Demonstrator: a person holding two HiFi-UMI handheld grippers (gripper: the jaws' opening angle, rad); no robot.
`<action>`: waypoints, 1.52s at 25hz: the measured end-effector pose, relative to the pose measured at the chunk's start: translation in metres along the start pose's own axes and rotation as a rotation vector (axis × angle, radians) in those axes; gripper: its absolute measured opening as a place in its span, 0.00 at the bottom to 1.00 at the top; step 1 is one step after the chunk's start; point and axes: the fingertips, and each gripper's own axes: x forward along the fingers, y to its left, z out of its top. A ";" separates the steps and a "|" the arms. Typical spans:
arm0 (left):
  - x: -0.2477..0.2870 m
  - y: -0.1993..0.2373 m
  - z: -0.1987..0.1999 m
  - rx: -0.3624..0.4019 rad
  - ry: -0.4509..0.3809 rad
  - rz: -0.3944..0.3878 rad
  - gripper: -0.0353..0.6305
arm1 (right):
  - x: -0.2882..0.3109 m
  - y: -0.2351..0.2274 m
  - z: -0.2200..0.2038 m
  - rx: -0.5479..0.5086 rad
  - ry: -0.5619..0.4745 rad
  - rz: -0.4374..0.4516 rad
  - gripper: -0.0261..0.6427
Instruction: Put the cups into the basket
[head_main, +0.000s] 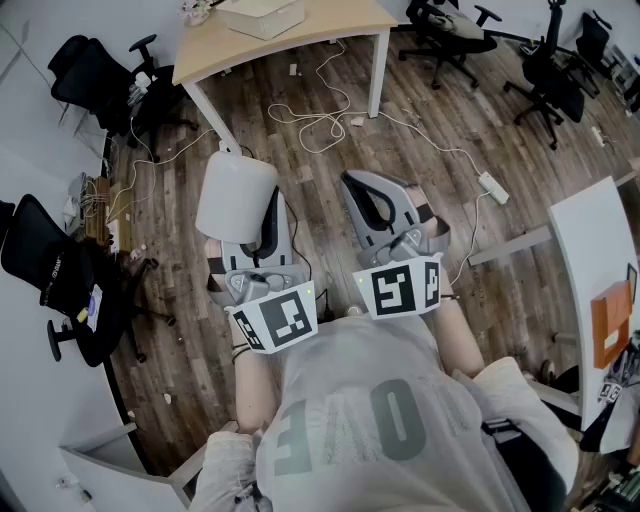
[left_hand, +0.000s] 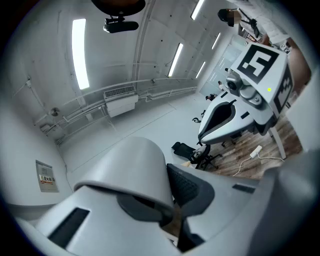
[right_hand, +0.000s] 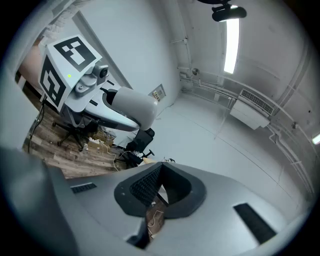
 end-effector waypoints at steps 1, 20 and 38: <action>0.001 0.000 -0.001 -0.006 0.001 -0.001 0.13 | 0.001 0.001 -0.001 -0.001 0.002 0.004 0.04; 0.006 0.005 -0.025 -0.064 0.066 0.028 0.13 | 0.009 0.004 -0.019 0.038 -0.010 0.057 0.04; 0.108 0.059 -0.097 -0.058 0.094 0.051 0.13 | 0.114 0.001 -0.061 0.010 0.085 0.098 0.04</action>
